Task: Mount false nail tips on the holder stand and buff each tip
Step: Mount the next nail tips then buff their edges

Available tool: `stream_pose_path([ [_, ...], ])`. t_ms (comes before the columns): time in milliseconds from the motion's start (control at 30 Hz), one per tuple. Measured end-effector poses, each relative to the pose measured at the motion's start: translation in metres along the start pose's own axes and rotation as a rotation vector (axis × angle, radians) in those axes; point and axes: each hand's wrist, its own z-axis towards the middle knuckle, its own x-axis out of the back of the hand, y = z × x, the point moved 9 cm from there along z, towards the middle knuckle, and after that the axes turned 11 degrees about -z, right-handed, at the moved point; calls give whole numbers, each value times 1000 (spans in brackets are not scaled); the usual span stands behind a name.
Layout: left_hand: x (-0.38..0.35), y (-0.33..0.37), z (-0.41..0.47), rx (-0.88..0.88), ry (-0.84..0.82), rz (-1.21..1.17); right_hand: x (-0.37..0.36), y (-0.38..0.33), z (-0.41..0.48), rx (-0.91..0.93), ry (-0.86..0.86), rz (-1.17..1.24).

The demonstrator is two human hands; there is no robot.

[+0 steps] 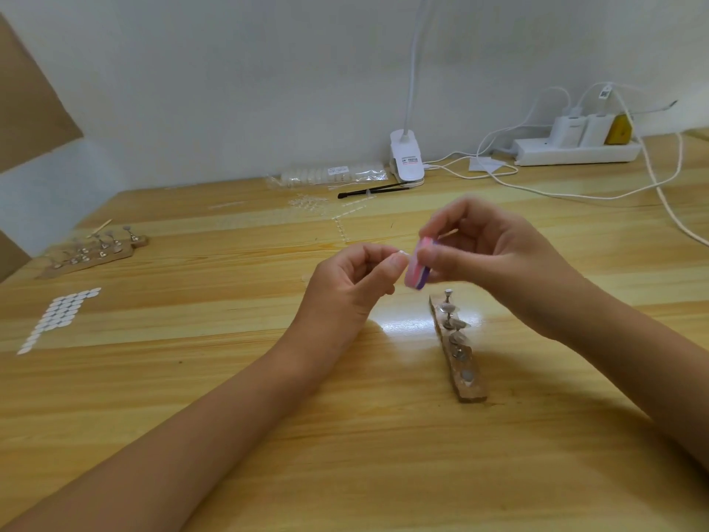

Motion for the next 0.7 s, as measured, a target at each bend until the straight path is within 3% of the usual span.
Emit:
stream_pose_path([
  [167,1,-1,0,3,5,-2,7,0,0,20,88,35],
  [267,1,-1,-1,-2,5,3,-2,1,0,6,13,12],
  [400,2,-1,0,7,14,-9,10,-4,-1,59,155,32],
  [700,0,-1,-2,-2,12,3,3,-2,1,35,62,-29],
])
